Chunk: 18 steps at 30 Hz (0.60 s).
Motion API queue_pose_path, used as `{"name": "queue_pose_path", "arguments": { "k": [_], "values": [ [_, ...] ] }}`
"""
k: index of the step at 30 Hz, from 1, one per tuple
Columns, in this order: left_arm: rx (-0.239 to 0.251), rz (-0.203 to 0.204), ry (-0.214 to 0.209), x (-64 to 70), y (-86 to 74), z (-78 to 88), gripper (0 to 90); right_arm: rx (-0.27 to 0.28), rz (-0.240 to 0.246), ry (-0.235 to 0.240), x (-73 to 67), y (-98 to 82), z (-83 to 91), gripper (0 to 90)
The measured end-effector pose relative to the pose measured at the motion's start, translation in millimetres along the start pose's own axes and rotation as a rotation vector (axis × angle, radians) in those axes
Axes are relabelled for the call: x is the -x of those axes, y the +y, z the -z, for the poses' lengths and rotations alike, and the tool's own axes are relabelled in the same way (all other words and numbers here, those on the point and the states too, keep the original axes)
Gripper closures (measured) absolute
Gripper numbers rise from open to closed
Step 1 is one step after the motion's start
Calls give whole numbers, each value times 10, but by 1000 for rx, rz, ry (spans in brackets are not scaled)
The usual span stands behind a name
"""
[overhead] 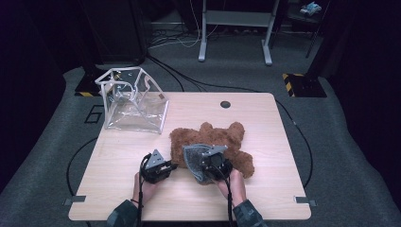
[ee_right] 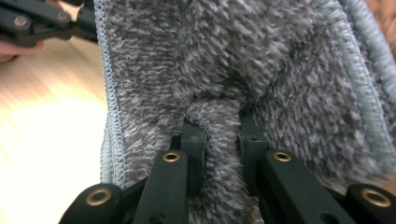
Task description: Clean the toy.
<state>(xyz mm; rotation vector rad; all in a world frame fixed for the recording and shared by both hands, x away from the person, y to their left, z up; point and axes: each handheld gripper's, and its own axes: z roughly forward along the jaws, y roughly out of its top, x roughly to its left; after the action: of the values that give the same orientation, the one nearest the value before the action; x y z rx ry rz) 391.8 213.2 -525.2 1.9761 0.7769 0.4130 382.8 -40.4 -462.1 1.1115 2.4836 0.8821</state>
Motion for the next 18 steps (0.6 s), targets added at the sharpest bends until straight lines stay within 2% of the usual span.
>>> {"name": "queue_pose_path", "arguments": {
  "k": [1, 5, 8, 10, 12, 15, 16, 18],
  "values": [
    [0, 0, 0, 0, 0, 0, 774, -11, -6, 8, -15, -22, 0, 775],
    [-2, -3, 1, 0, 1, 0, 774, -66, 28, 28, -91, -128, -30, 775],
    [-1, -3, 1, 0, 1, 0, 774, -85, 24, 44, -107, -178, -18, 774],
    [-6, -1, -4, -5, 3, 7, 773, -70, 25, 51, -92, -157, 34, 773],
    [-4, 3, -5, -6, 2, 7, 774, -28, 16, 66, -86, -89, 132, 773],
    [-5, 3, -4, -4, 2, 6, 774, 52, 41, 43, -128, 71, 252, 772],
    [-5, 3, -4, -4, 2, 6, 773, 52, 41, 43, -128, 71, 252, 772],
    [-4, 3, -5, -4, 2, 7, 773, 83, 58, 36, -171, 235, 203, 772]
  ]
}}
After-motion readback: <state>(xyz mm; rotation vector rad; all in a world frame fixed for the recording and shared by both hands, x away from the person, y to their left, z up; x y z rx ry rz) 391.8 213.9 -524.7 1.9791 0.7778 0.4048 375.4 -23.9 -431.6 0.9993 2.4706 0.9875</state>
